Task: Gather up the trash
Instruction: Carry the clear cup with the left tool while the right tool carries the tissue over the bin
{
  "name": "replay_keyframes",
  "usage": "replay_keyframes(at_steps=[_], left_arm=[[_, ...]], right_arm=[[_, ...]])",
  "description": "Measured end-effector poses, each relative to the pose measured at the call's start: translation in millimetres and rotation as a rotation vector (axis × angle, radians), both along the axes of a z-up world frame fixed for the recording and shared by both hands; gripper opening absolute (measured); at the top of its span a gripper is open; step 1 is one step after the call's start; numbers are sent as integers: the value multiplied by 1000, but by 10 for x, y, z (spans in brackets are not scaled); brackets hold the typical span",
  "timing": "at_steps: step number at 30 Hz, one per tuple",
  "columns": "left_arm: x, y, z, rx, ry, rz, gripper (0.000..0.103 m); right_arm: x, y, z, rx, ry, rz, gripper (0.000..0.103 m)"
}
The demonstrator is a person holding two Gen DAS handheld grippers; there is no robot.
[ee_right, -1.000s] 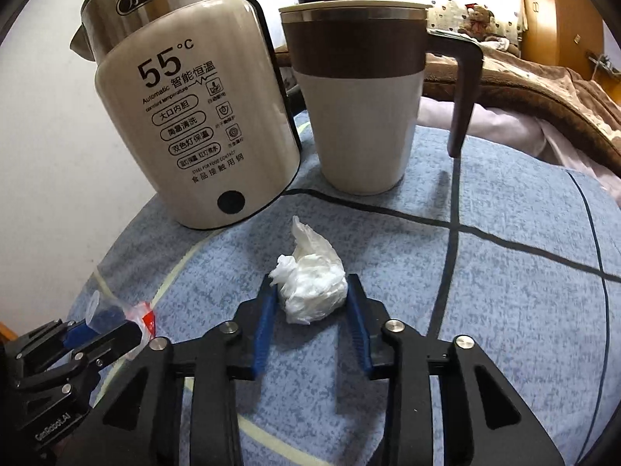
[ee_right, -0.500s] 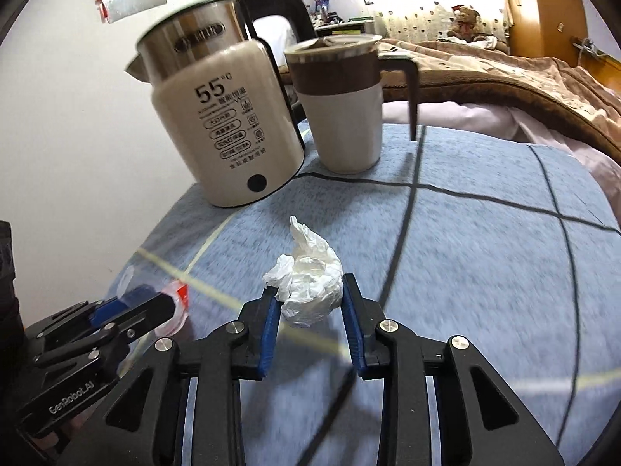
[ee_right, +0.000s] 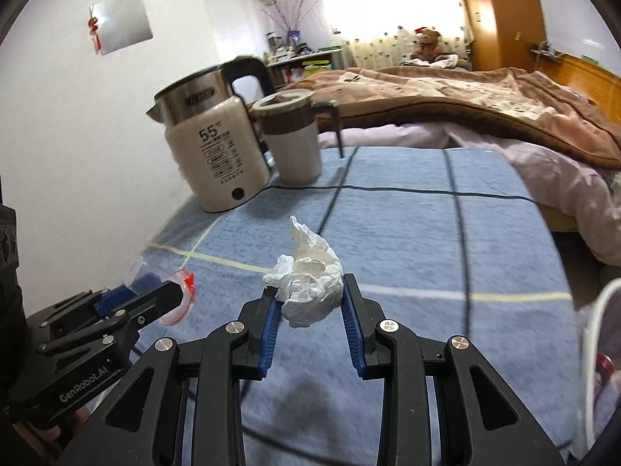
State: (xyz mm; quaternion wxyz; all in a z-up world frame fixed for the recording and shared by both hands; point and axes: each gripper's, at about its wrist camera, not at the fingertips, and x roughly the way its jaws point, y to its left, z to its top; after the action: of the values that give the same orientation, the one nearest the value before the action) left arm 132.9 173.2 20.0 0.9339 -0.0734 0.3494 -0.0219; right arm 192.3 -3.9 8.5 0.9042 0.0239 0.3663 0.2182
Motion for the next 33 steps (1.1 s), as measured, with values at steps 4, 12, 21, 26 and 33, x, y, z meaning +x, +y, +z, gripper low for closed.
replay_keyframes(at_steps=[4, 12, 21, 26, 33], left_arm=[[-89, -205, 88, -4, -23, -38, 32], [-186, -688, 176, -5, -48, -117, 32], [-194, -1240, 198, 1, -56, -205, 32], [-197, -1554, 209, 10, -62, -261, 32], [-140, -2008, 221, 13, -67, -337, 32]], right_arm=[[-165, -219, 81, 12, -22, -38, 31], [-422, -740, 143, 42, -32, -133, 32], [-573, -1295, 154, 46, -40, -244, 32], [-658, -1643, 155, 52, -51, -308, 32], [-745, -2147, 147, 53, -54, -404, 32]])
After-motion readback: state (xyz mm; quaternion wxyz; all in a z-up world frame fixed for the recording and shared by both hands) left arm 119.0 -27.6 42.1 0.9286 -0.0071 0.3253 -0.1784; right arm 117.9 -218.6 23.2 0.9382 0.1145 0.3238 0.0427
